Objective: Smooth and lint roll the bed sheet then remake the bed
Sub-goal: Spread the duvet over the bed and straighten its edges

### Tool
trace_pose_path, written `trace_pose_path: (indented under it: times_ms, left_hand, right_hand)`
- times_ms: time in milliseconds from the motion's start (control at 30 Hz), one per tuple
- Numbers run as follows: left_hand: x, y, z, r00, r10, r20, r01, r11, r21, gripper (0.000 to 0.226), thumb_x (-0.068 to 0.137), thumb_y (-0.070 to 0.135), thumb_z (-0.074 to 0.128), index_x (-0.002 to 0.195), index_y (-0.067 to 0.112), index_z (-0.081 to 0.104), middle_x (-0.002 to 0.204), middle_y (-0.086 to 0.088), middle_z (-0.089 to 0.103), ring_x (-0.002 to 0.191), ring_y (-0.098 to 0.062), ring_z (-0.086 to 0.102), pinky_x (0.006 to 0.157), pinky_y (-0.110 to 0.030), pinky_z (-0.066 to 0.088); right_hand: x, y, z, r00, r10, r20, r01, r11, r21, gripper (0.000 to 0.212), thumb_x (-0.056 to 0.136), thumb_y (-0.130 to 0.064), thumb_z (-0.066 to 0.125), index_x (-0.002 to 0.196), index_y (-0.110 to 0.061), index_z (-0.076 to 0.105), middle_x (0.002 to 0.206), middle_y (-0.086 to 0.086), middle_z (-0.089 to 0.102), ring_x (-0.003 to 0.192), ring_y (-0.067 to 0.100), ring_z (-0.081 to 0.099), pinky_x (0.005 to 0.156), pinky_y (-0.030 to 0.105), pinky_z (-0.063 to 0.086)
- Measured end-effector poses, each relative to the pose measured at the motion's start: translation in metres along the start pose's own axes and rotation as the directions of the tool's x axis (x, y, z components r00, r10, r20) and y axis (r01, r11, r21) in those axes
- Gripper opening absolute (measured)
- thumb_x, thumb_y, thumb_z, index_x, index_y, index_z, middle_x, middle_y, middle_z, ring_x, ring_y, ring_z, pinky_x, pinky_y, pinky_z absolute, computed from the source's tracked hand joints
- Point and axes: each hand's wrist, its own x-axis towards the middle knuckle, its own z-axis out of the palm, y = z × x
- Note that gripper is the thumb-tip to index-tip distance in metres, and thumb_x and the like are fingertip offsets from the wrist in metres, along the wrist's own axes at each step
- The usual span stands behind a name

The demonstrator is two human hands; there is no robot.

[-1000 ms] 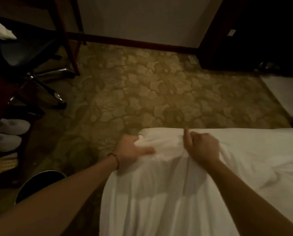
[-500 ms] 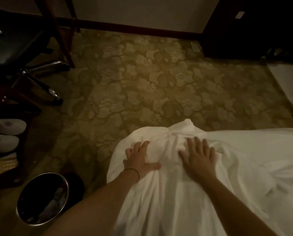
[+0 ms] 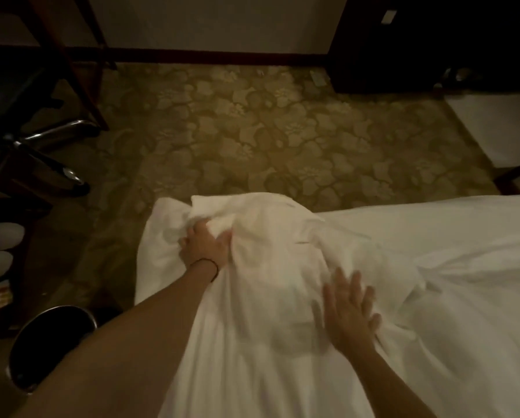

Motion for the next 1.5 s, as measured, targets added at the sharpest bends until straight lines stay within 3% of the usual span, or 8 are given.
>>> trace_pose_path:
  times_ms: [100, 267, 400, 600, 800, 1100, 1300, 1500]
  left_hand:
    - [-0.019, -0.013, 0.040, 0.993, -0.116, 0.029, 0.113, 0.990, 0.089, 0.069, 0.100, 0.059, 0.036, 0.158, 0.032, 0.009, 0.166, -0.002, 0.006, 0.150, -0.039, 0.006, 0.116, -0.062, 0.020]
    - [-0.063, -0.023, 0.059, 0.968, 0.009, 0.251, -0.049, 0.987, 0.153, 0.066, 0.098, 0.068, 0.022, 0.154, 0.049, -0.007, 0.164, 0.013, -0.021, 0.151, -0.034, -0.020, 0.120, -0.062, 0.002]
    - [-0.065, 0.006, 0.048, 0.938, 0.015, 0.348, -0.061, 0.991, 0.122, 0.089, 0.082, 0.084, 0.017, 0.158, 0.038, 0.006, 0.168, 0.008, -0.002, 0.154, -0.031, -0.001, 0.122, -0.057, 0.002]
    - [-0.034, 0.121, 0.038, 0.800, 0.250, 0.545, -0.345, 0.935, 0.079, 0.060, 0.095, 0.060, 0.049, 0.142, 0.022, 0.050, 0.146, -0.005, 0.048, 0.131, -0.027, 0.048, 0.111, -0.040, 0.039]
    - [0.017, 0.173, 0.091, 0.518, 0.156, 0.841, -0.701, 0.641, 0.313, 0.063, 0.095, 0.066, 0.036, 0.131, 0.018, 0.055, 0.141, -0.009, 0.051, 0.125, -0.029, 0.051, 0.107, -0.045, 0.041]
    - [-0.010, 0.223, 0.191, 0.327, 0.194, 0.925, -0.831, 0.525, 0.184, 0.065, 0.100, 0.065, 0.021, 0.142, 0.021, 0.044, 0.146, -0.003, 0.038, 0.134, -0.028, 0.035, 0.110, -0.042, 0.031]
    - [-0.056, 0.276, 0.286, 0.319, 0.190, 0.928, -0.541, 0.841, 0.014, 0.074, 0.098, 0.064, 0.035, 0.144, 0.007, 0.044, 0.142, -0.010, 0.052, 0.130, -0.032, 0.050, 0.110, -0.040, 0.039]
    - [-0.116, 0.306, 0.340, 0.181, 0.136, 0.974, -0.450, 0.892, -0.040, 0.082, 0.085, 0.071, 0.059, 0.140, 0.013, 0.046, 0.136, -0.003, 0.058, 0.118, -0.023, 0.058, 0.105, -0.036, 0.046]
  right_hand:
    - [-0.003, 0.023, 0.019, 0.998, -0.056, 0.036, 0.060, 0.990, -0.129, 0.062, 0.096, -0.065, 0.017, 0.150, -0.050, -0.009, 0.159, -0.014, -0.027, 0.148, 0.025, -0.020, 0.116, 0.060, -0.001]
    - [-0.003, 0.032, 0.019, 0.995, -0.064, 0.082, 0.074, 0.988, -0.132, 0.063, 0.097, -0.064, 0.018, 0.152, -0.044, -0.003, 0.160, -0.012, -0.024, 0.148, 0.027, -0.020, 0.116, 0.059, -0.001]
    - [-0.014, 0.021, -0.010, 0.991, 0.008, 0.135, -0.014, 0.999, 0.044, 0.063, 0.096, -0.065, 0.021, 0.153, -0.043, 0.006, 0.163, -0.009, -0.013, 0.150, 0.028, -0.008, 0.117, 0.058, 0.009]
    - [0.000, -0.003, -0.058, 0.956, 0.228, 0.186, -0.264, 0.944, 0.198, 0.072, 0.095, -0.067, 0.023, 0.156, -0.034, 0.002, 0.164, -0.006, -0.012, 0.150, 0.030, -0.002, 0.117, 0.057, 0.011]
    - [0.055, -0.025, -0.080, 0.895, 0.422, 0.145, -0.446, 0.858, 0.255, 0.070, 0.098, -0.063, 0.022, 0.156, -0.032, -0.001, 0.163, -0.006, -0.014, 0.150, 0.026, -0.005, 0.119, 0.051, 0.013]
    - [0.068, 0.026, -0.070, 0.725, 0.686, -0.063, -0.660, 0.717, 0.222, 0.063, 0.097, -0.062, 0.012, 0.154, -0.039, -0.001, 0.163, -0.010, -0.012, 0.150, 0.018, -0.007, 0.119, 0.050, 0.004]
    - [0.099, 0.056, -0.031, 0.577, 0.761, -0.296, -0.678, 0.648, 0.346, 0.064, 0.096, -0.058, 0.014, 0.143, -0.027, 0.044, 0.149, -0.001, 0.042, 0.137, 0.023, 0.034, 0.114, 0.053, 0.015]
    - [0.112, 0.085, -0.007, 0.419, 0.793, -0.441, -0.661, 0.600, 0.451, 0.037, 0.098, -0.047, 0.027, 0.101, -0.025, 0.057, 0.104, 0.001, 0.057, 0.102, 0.027, 0.050, 0.092, 0.046, 0.035]
